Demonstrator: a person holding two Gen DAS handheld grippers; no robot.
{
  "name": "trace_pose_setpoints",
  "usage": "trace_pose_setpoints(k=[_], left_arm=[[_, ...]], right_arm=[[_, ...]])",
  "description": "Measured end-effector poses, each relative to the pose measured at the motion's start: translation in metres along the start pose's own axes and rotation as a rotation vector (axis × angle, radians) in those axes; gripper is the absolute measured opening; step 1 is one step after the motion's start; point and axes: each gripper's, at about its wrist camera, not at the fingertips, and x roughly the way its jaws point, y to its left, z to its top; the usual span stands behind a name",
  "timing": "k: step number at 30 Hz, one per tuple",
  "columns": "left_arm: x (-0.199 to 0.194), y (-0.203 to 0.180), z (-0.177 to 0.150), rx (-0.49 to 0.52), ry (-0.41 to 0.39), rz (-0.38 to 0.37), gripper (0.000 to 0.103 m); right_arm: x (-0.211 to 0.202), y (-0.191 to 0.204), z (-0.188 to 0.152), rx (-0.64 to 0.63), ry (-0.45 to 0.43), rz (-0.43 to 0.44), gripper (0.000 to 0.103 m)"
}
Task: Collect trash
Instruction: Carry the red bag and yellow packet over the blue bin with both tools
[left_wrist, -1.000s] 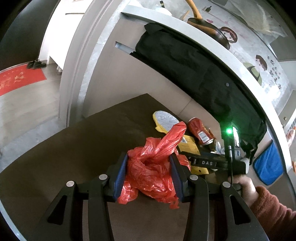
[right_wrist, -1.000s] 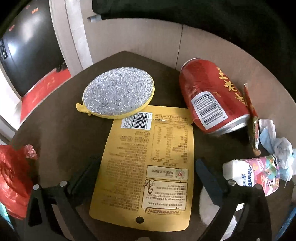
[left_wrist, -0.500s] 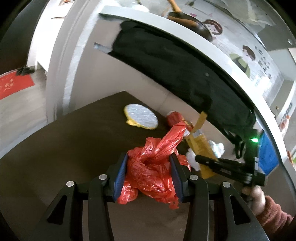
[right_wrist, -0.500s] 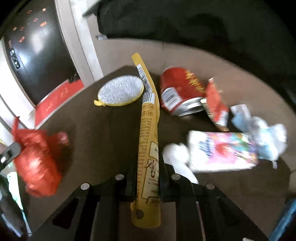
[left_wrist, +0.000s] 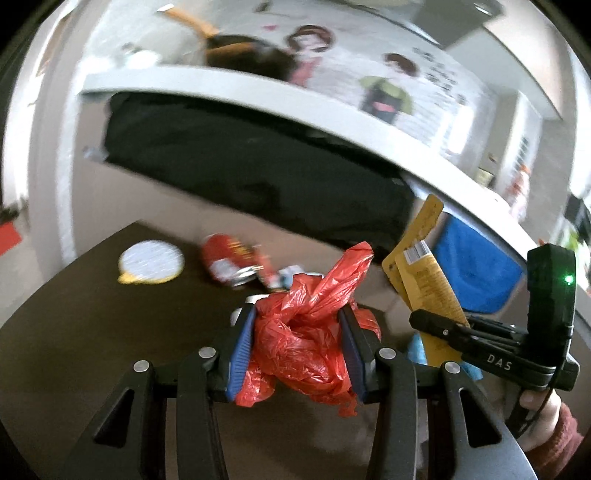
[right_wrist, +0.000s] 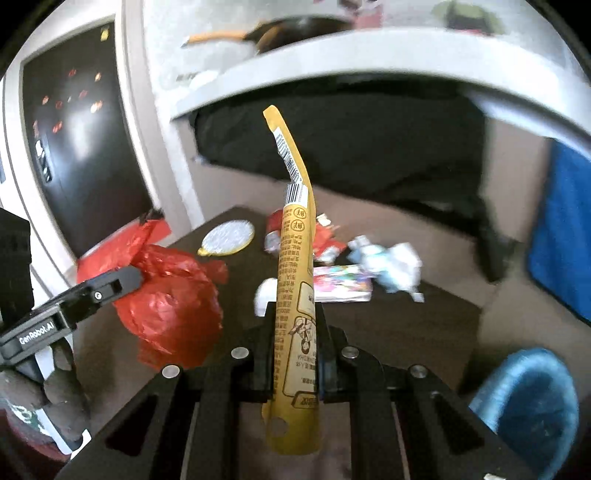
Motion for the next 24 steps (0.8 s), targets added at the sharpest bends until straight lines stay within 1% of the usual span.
trace_pose_setpoints(k=[6, 12, 17, 21, 24], left_arm=[[0.007, -0.088, -0.002, 0.15, -0.024, -0.035, 0.045], [0.03, -0.158, -0.015, 0.241, 0.002, -0.077, 0.045], [0.053, -0.211, -0.027, 0.308, 0.023, -0.104, 0.045], [0.07, -0.239, -0.036, 0.343, 0.032, -0.118, 0.045], [0.085, -0.258, -0.043, 0.361, 0.048, -0.128, 0.045]], right_arm=[[-0.062, -0.055, -0.019, 0.078, -0.078, -0.07, 0.015], [-0.113, -0.112, -0.042, 0.148, -0.133, -0.147, 0.015], [-0.134, -0.146, -0.061, 0.185, -0.143, -0.206, 0.015], [-0.148, -0.174, -0.077, 0.216, -0.153, -0.259, 0.015], [-0.152, -0.19, -0.086, 0.244, -0.149, -0.272, 0.015]])
